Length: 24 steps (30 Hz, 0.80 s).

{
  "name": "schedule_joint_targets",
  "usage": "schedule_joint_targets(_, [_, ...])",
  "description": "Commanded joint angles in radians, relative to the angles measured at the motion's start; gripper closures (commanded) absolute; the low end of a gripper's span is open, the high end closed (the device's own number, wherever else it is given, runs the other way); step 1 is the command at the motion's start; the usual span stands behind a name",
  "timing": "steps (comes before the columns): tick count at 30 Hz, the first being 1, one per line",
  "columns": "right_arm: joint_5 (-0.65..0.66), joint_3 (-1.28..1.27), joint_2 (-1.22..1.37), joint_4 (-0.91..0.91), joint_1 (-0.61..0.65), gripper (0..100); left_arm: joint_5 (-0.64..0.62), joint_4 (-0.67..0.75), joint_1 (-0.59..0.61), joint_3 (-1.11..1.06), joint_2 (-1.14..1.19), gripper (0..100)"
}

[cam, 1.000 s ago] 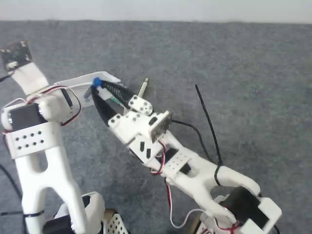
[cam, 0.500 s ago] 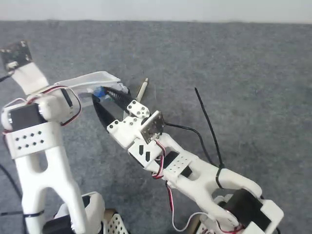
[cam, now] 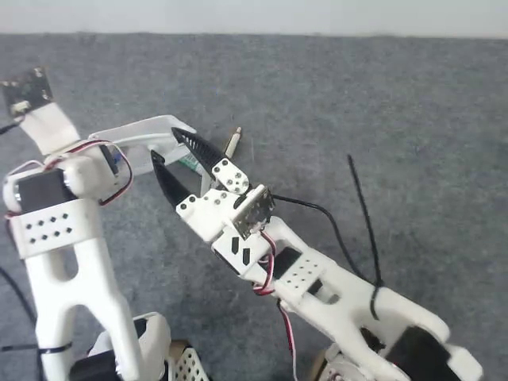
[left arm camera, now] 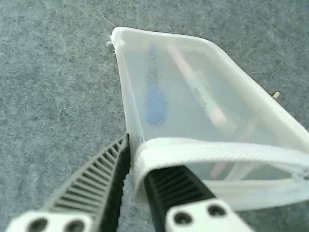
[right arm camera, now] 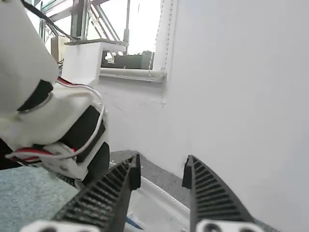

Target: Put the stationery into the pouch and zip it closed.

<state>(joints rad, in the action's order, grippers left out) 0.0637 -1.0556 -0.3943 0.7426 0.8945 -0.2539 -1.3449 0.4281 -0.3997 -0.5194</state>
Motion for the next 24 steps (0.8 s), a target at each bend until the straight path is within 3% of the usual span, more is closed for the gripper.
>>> schedule_joint_targets(1, [0.017, 0.032, -0.131, -0.203, -0.013, 86.4, -0.020, 0.035, 0.064, 0.021, -0.011, 99])
schedule_joint_targets(5, [0.002, 0.066, -0.205, -0.375, -0.067, 86.4, -0.051, 0.055, 0.149, 0.021, -0.011, 99])
schedule_joint_targets(17, [-0.350, 0.477, -0.085, -1.003, -0.222, 86.4, -0.074, 0.057, 0.176, 0.021, -0.011, 99])
schedule_joint_targets(24, [-0.374, 0.681, 0.176, -1.106, -0.236, 86.4, -0.074, 0.057, 0.176, 0.021, -0.011, 99])
